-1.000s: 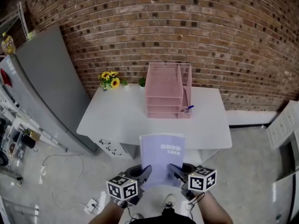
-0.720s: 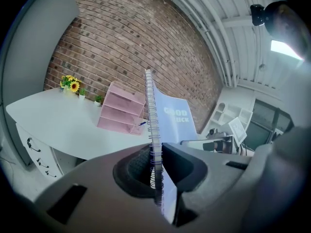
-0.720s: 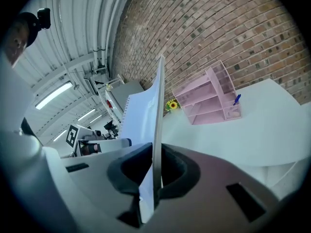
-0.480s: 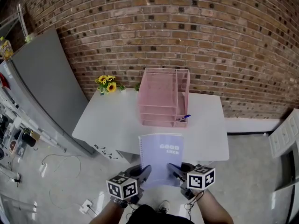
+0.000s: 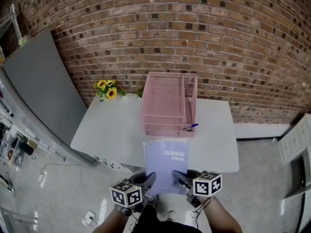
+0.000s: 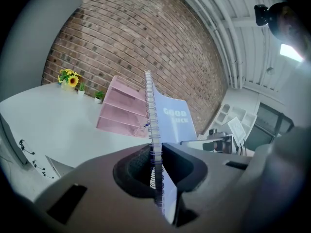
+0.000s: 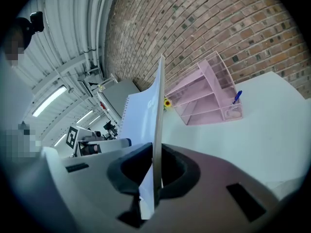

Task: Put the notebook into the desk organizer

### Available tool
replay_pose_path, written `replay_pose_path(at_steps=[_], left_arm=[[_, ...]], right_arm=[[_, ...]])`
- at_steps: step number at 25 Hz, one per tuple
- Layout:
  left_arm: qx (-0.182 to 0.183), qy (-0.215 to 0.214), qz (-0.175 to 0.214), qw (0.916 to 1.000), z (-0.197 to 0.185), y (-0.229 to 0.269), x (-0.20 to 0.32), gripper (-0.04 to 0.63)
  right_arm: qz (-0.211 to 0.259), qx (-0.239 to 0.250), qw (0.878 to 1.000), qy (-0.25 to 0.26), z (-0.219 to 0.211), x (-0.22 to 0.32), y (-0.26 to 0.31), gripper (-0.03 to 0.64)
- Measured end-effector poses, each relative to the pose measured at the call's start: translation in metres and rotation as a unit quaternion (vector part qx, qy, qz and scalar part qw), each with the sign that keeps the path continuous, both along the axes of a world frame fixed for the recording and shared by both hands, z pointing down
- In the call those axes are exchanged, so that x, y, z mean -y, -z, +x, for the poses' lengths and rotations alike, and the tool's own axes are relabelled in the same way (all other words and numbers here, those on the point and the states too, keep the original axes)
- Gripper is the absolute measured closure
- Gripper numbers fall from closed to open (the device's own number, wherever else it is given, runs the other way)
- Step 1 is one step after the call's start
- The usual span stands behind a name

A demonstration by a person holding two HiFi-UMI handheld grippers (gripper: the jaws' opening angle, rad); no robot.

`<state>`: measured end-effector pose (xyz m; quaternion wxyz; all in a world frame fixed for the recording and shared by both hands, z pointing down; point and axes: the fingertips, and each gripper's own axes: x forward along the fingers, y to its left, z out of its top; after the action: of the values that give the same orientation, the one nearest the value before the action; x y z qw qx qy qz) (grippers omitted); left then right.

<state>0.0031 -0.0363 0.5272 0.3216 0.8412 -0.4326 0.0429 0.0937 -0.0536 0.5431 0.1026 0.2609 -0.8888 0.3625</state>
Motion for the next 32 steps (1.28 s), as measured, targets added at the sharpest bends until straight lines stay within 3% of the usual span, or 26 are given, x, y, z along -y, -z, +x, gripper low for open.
replay_pose_path(at_steps=[18,32], left_arm=[[-0.009,-0.068,-0.049,0.9964,-0.045,-0.041,0.111,0.551],[-0.027,-0.117,-0.091,0.9886,-0.059,-0.073,0.157,0.551]], right_arm=[[-0.064,-0.012,0.996,-0.062,-0.045,0.098,-0.041,0.577],[-0.11,-0.026,0.987,-0.112,-0.058,0.136,-0.07,0.575]])
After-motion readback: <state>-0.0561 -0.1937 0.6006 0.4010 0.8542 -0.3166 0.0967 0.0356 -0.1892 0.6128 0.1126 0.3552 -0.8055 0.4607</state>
